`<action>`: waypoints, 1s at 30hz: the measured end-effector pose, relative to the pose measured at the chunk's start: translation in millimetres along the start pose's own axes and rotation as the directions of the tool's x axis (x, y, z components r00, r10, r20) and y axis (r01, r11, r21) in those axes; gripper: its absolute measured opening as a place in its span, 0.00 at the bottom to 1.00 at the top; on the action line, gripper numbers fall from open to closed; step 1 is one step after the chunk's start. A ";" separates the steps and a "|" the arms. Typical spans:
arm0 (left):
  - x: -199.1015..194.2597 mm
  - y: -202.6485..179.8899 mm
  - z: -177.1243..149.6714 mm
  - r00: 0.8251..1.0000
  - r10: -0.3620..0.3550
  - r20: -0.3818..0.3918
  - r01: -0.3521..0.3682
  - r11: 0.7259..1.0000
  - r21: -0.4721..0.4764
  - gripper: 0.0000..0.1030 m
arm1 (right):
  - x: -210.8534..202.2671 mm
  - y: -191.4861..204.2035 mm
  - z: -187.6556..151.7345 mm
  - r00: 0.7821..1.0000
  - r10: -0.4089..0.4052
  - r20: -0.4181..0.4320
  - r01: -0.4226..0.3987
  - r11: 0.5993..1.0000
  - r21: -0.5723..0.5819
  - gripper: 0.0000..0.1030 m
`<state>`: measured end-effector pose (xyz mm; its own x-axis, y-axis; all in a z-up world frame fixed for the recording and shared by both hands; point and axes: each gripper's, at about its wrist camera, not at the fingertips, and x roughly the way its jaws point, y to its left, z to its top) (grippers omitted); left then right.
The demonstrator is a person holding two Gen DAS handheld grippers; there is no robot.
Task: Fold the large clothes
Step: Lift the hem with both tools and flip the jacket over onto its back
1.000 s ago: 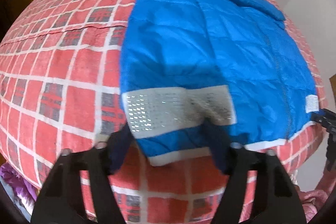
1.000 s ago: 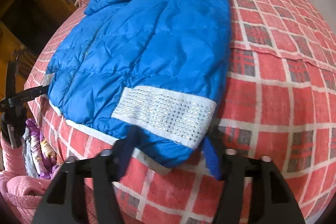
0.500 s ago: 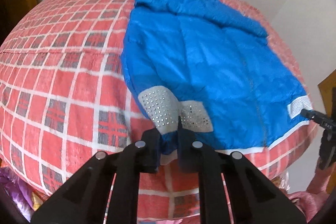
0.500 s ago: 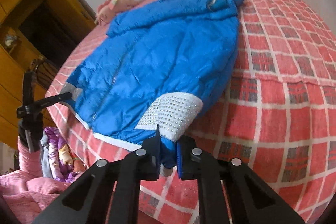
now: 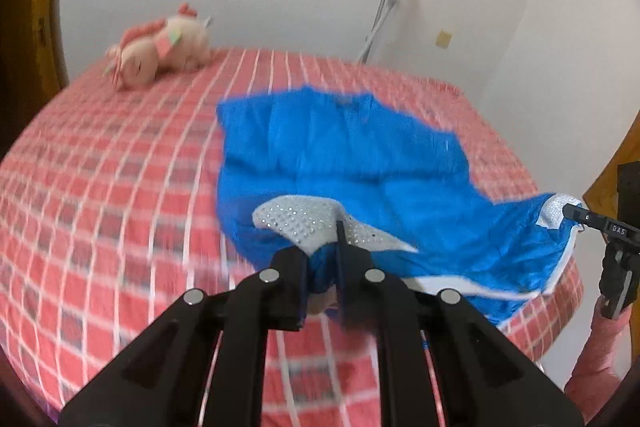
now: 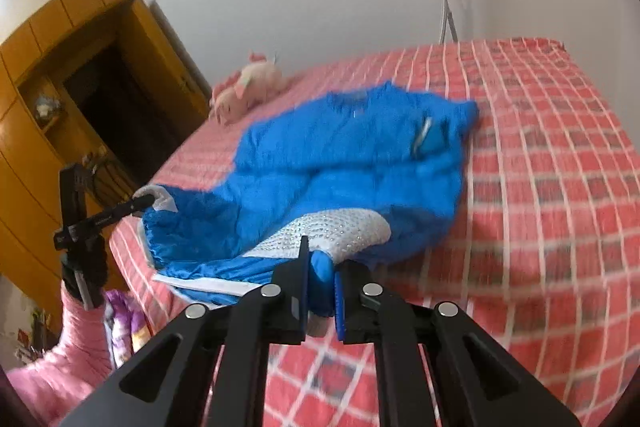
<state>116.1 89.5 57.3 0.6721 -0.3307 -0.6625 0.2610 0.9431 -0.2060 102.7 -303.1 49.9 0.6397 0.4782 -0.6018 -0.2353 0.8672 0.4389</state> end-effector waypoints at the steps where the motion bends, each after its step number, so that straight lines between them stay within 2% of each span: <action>1: 2.0 -0.8 8.7 1.000 0.000 0.011 0.000 1.000 0.002 0.09 | 0.8 -2.5 8.8 1.000 0.002 0.005 -0.002 1.000 0.007 0.09; 8: 44.4 0.5 83.7 0.998 0.007 0.062 -0.007 1.000 0.003 0.09 | 35.2 -36.5 88.7 1.000 0.001 0.004 -0.001 0.995 0.099 0.09; 17: 136.9 28.3 154.1 0.999 0.018 0.033 -0.016 0.998 -0.053 0.10 | 111.4 -84.5 157.3 0.997 -0.042 -0.061 0.053 0.979 0.196 0.09; 24: 212.8 50.0 182.0 0.998 0.045 -0.042 -0.049 0.995 -0.084 0.10 | 174.5 -122.3 191.0 0.988 -0.071 -0.139 0.104 0.963 0.247 0.09; 30: 278.3 72.7 189.3 0.989 0.071 -0.132 -0.086 0.990 -0.113 0.11 | 226.6 -157.6 199.6 0.974 -0.085 -0.211 0.147 0.944 0.297 0.09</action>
<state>453.2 59.5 -5.7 0.5918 -0.2558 -0.7644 0.1223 0.9658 -0.2285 430.8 -359.2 -22.4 0.4885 0.4212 -0.7642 0.0890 0.8471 0.5239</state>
